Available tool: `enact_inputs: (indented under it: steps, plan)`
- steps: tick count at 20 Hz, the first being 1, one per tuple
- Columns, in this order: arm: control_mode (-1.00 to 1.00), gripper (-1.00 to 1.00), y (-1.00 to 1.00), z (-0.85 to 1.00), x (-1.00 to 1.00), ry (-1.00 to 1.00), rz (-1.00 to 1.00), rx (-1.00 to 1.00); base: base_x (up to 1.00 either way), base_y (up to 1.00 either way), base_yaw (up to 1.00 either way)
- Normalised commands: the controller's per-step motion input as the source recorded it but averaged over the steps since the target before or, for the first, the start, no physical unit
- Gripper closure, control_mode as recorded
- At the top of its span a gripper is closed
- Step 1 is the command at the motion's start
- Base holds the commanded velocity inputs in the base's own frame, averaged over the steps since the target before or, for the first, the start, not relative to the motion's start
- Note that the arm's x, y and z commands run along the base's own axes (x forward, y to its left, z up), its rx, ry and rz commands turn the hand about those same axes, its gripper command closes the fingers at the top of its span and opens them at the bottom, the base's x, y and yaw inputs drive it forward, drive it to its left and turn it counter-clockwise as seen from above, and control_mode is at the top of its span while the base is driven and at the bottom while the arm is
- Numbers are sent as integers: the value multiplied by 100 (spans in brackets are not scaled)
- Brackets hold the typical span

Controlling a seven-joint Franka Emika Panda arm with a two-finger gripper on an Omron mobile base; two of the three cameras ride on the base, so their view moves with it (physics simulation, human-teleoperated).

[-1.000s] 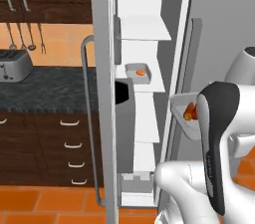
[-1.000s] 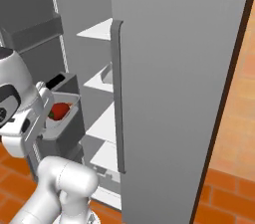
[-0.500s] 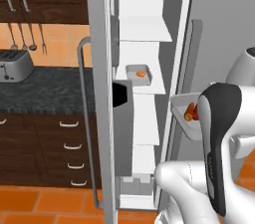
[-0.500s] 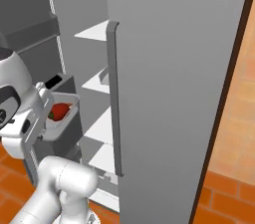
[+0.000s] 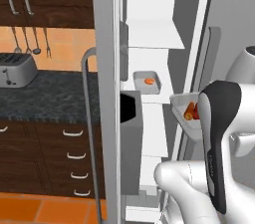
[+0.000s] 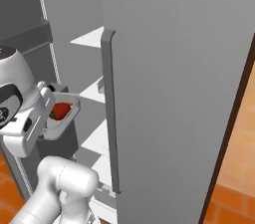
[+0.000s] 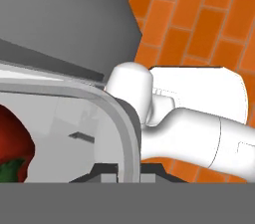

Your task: Take the meat container that has the shrimp and place it on the second highest rack of the freezer. Then take the vegetable container that has the bell pepper and carrot and place it on the highest rack of the freezer.

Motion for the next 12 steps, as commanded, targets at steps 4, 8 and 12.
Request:
enact_inputs:
  steps: [4,8,12]
  plan:
    - [100,100,0,0,0,0,0,0,6,38,0]
    - [100,100,0,0,0,0,0,0,0,30,0]
    - [100,100,0,0,0,0,0,0,0,3,0]
